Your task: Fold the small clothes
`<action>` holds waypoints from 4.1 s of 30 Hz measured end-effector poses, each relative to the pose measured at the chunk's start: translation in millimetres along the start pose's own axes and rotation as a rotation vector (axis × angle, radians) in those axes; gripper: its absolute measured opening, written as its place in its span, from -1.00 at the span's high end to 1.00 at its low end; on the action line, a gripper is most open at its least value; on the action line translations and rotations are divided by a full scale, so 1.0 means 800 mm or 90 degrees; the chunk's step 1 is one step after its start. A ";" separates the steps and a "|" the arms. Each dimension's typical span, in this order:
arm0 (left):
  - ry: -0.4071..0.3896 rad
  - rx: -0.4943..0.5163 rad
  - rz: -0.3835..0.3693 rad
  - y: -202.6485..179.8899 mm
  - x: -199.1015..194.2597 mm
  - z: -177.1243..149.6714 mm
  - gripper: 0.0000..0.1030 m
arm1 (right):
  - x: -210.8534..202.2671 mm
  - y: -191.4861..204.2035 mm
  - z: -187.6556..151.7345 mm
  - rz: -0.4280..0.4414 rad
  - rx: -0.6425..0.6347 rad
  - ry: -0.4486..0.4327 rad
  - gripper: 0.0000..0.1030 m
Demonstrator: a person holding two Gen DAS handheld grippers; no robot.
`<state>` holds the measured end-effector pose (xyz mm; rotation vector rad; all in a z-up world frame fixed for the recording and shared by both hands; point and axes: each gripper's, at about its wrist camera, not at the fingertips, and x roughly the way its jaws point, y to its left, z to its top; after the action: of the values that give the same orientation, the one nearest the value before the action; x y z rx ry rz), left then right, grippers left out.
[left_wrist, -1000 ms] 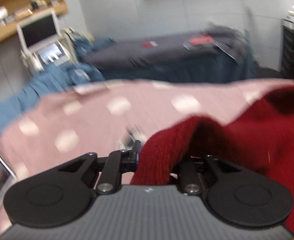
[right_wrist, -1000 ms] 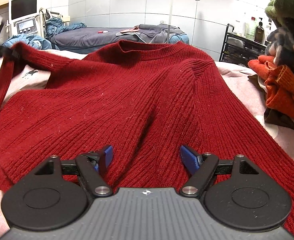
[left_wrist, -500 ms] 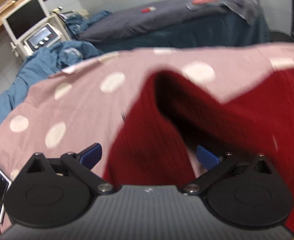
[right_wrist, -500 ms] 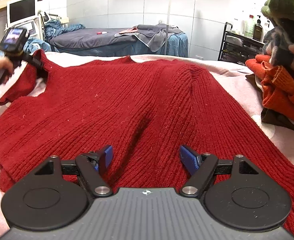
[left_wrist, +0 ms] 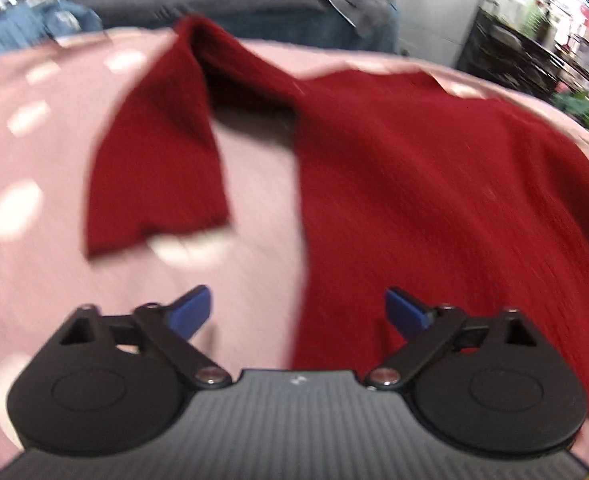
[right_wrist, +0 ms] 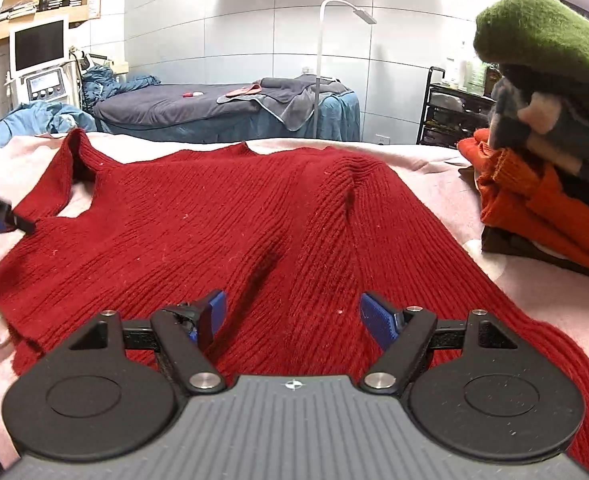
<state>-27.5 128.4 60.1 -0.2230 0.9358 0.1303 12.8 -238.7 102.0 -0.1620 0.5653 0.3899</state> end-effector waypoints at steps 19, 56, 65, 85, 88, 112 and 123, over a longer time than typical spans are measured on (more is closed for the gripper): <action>-0.129 -0.007 0.046 0.009 -0.068 0.013 0.70 | -0.055 -0.007 -0.015 0.071 0.021 0.018 -1.00; -0.004 0.028 0.123 0.013 0.002 -0.017 0.48 | -0.052 -0.051 -0.035 0.160 0.196 0.162 0.66; -0.022 0.105 0.222 -0.019 -0.012 -0.008 -0.27 | -0.060 -0.061 -0.041 0.130 0.171 0.171 0.29; -0.054 0.384 -0.106 -0.304 -0.024 -0.036 -0.82 | -0.128 -0.153 -0.027 -0.028 0.072 0.128 -0.63; -0.042 0.392 -0.110 -0.308 -0.021 -0.044 -0.82 | -0.128 -0.152 -0.038 0.014 0.051 0.154 -0.63; 0.001 0.414 -0.124 -0.327 -0.011 -0.044 -0.83 | -0.109 -0.186 -0.046 0.214 0.189 0.166 0.55; -0.039 0.381 -0.182 -0.338 0.002 0.011 -0.82 | -0.175 -0.277 0.056 0.250 0.359 -0.059 0.58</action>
<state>36.5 -131.5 100.0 0.2026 0.8336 -0.4031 15.2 -473.8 226.3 0.5144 0.5959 0.5979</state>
